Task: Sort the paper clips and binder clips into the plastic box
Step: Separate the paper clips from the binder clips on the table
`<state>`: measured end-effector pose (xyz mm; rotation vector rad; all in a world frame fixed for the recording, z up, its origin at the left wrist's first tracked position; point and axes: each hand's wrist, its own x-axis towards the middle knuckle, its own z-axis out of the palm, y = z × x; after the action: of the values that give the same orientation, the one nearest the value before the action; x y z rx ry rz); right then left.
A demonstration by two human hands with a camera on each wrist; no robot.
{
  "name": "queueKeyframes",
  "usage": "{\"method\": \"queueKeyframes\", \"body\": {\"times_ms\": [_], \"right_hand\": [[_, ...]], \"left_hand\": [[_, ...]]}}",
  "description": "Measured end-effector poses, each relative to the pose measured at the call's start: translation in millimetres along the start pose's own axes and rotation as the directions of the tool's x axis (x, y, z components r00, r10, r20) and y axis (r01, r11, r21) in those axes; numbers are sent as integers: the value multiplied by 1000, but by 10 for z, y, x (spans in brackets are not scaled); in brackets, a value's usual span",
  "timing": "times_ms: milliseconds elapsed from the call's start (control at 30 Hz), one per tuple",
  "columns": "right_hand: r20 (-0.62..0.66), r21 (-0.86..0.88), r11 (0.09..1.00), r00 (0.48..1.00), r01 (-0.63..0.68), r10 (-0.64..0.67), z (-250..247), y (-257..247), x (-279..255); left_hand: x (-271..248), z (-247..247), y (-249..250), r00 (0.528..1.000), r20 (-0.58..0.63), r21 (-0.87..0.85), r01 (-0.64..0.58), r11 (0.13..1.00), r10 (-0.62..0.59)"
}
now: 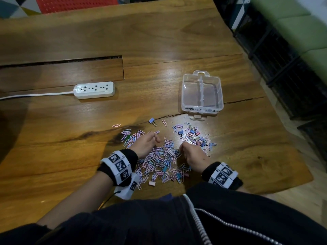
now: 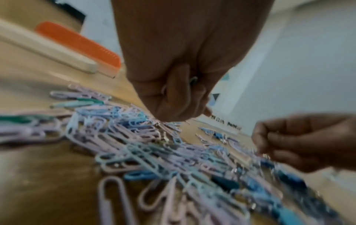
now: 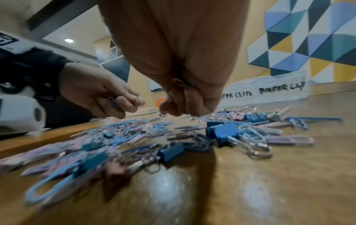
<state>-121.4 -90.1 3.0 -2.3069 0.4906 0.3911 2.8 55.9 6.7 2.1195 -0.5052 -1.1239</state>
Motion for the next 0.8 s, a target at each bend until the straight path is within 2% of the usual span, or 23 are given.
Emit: {"method": "queueKeyframes", "body": {"times_ms": [67, 133, 233, 300, 433, 500, 700, 800], "right_hand": [[80, -43, 998, 996, 43, -39, 58, 7, -86], [165, -105, 991, 984, 83, -65, 109, 35, -141], [194, -201, 969, 975, 143, -104, 201, 114, -133], [161, -179, 974, 981, 141, -112, 228, 116, -114], [129, -3, 998, 989, 70, -69, 137, 55, -83], [122, -8, 998, 991, 55, -54, 81, 70, -83], [33, -175, 984, 999, 41, -35, 144, 49, -66], [59, -188, 982, 998, -11, 22, 228, -2, -58]], "left_hand": [[-30, 52, -12, 996, -67, 300, -38, 953, 61], [-45, 96, -28, 992, -85, 420, -46, 907, 90], [-71, 139, -28, 996, -71, 377, -19, 926, 50], [-95, 156, -3, 994, -94, 414, -4, 910, 47], [-110, 222, 30, 994, -81, 649, -1, 761, 71], [-127, 277, 13, 995, -72, 710, -1, 704, 74], [-185, 394, -7, 984, -84, 712, -51, 700, 157], [-151, 412, -25, 984, -52, 728, -80, 681, 172]]}}
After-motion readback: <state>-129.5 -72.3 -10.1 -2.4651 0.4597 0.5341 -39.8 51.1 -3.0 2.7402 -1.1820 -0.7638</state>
